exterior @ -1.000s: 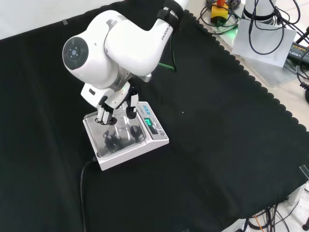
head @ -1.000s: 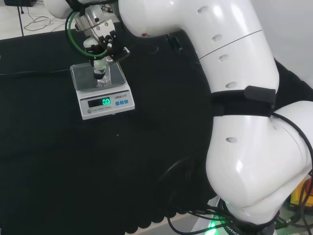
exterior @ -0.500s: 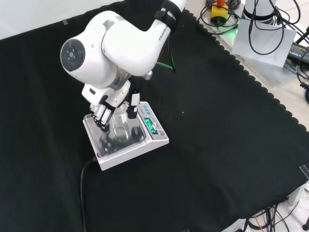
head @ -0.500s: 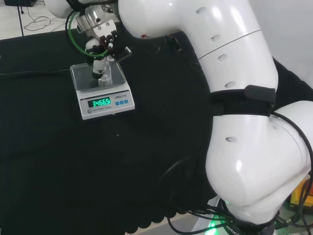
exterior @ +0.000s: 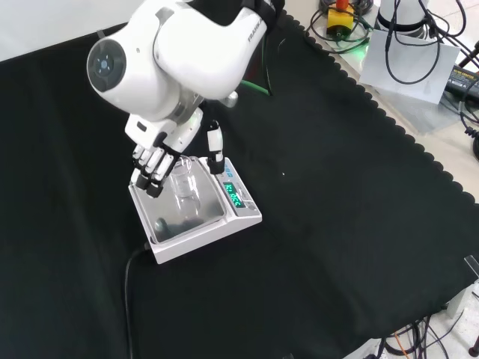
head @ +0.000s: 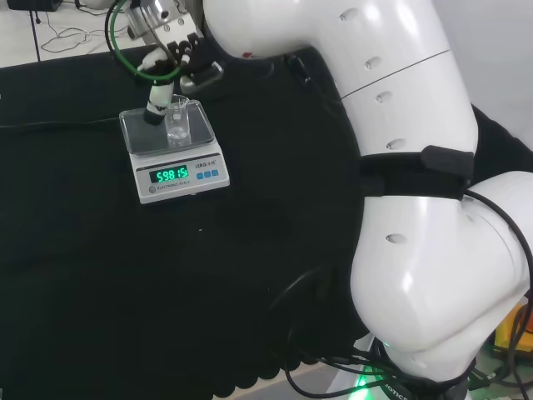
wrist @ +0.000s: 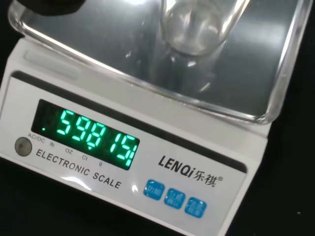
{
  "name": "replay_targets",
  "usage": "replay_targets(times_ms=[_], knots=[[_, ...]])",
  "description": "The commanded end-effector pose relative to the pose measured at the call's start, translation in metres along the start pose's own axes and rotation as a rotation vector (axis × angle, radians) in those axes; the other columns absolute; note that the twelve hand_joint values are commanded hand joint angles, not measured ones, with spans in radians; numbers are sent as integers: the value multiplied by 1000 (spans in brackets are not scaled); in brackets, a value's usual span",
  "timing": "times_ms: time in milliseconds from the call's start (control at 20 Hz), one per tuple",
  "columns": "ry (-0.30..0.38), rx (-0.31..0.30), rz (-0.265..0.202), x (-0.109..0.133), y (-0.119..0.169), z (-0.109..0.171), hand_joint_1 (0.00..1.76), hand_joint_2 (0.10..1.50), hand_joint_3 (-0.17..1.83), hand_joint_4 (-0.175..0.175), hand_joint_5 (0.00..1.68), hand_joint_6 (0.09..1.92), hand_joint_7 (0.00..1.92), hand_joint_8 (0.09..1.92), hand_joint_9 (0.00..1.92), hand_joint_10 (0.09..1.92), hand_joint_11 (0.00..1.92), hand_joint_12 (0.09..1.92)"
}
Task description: Put the beaker on the electronic balance.
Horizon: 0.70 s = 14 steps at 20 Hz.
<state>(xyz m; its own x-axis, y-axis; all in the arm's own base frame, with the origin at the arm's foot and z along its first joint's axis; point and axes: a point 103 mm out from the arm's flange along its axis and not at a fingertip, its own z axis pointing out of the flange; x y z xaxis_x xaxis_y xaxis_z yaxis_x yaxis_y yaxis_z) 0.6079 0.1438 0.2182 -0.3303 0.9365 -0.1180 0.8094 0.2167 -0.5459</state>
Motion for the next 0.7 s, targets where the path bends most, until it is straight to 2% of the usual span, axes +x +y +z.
replay_targets(times_ms=[50, 150, 200, 250, 350, 400, 450, 500, 700], knots=[[-70, -173, 86, -14, -75, -45, 657, 813, -89, 26, 197, 87, 81, 449, 17, 662, 0, 1258], [-101, -245, 131, -18, -95, -51, 701, 838, -70, 8, 376, 87, 235, 604, 222, 836, 47, 1440], [-111, -276, 144, -20, -104, -50, 758, 868, -60, -3, 510, 179, 391, 660, 418, 830, 181, 1446], [-123, -298, 156, -23, -111, -48, 826, 906, -49, -8, 668, 324, 565, 693, 632, 799, 372, 1401], [-136, -306, 183, -31, -123, -41, 929, 965, -43, -20, 867, 544, 824, 706, 942, 724, 713, 1265], [-135, -304, 196, -35, -127, -37, 990, 1006, -25, 17, 953, 675, 929, 707, 1062, 692, 881, 1178], [-130, -301, 208, -40, -132, -33, 1030, 1036, -11, 49, 1003, 774, 1000, 702, 1141, 664, 997, 1106], [-121, -299, 219, -45, -137, -29, 1057, 1053, -3, 59, 1033, 827, 1053, 690, 1196, 636, 1078, 1050], [-91, -290, 255, -65, -159, -10, 1111, 1073, 5, -11, 1061, 884, 1202, 626, 1325, 571, 1290, 893]])
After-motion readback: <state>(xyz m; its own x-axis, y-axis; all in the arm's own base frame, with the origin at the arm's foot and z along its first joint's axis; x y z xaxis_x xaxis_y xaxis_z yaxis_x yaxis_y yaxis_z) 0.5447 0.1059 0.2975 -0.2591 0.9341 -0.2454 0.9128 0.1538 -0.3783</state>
